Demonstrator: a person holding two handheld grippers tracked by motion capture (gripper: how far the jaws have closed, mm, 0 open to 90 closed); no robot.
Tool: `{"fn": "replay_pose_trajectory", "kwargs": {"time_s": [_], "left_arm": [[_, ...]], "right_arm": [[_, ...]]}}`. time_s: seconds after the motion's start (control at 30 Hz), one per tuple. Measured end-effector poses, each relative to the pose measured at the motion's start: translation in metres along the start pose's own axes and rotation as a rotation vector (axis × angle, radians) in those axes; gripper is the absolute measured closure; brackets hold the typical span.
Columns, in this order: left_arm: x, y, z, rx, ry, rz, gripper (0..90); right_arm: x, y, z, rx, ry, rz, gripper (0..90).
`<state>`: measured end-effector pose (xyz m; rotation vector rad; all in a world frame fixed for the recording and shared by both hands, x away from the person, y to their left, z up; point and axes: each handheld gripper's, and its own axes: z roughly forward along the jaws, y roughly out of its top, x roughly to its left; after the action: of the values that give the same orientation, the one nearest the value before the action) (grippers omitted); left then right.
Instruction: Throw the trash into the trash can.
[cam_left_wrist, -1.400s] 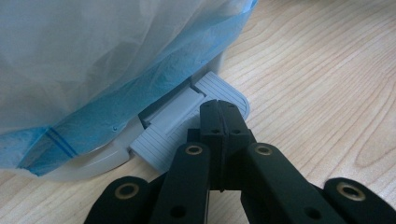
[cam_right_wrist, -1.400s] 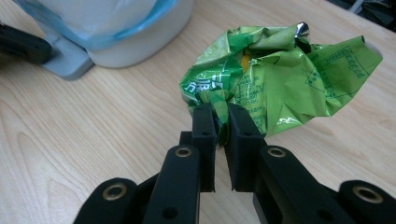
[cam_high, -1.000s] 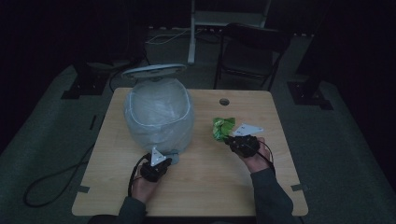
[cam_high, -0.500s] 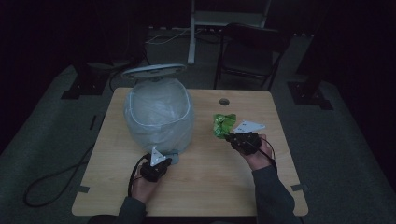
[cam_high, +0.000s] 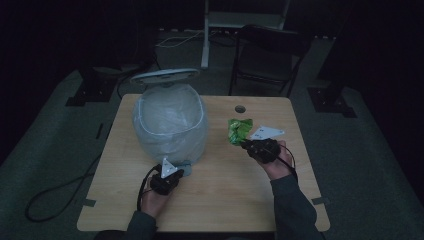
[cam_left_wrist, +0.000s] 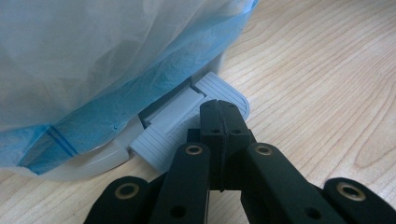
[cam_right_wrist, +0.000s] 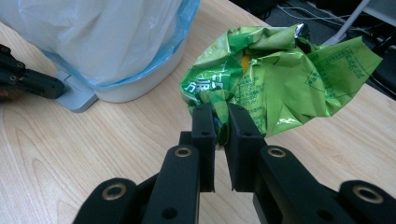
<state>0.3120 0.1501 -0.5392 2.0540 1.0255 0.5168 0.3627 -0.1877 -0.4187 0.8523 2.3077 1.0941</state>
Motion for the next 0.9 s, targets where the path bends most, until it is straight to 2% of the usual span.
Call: {"fn": "replay_pose_trajectory", "kwargs": {"time_s": [0.27, 0.9], "left_arm": [[0.0, 0.0, 0.0, 0.002, -0.003, -0.003, 90.0], [0.0, 0.0, 0.0, 0.003, -0.004, -0.004, 90.0]], "right_arm": [[0.0, 0.008, -0.003, -0.007, 0.006, -0.007, 82.4], [0.002, 0.031, -0.013, -0.019, 0.0, -0.065, 82.4]]}}
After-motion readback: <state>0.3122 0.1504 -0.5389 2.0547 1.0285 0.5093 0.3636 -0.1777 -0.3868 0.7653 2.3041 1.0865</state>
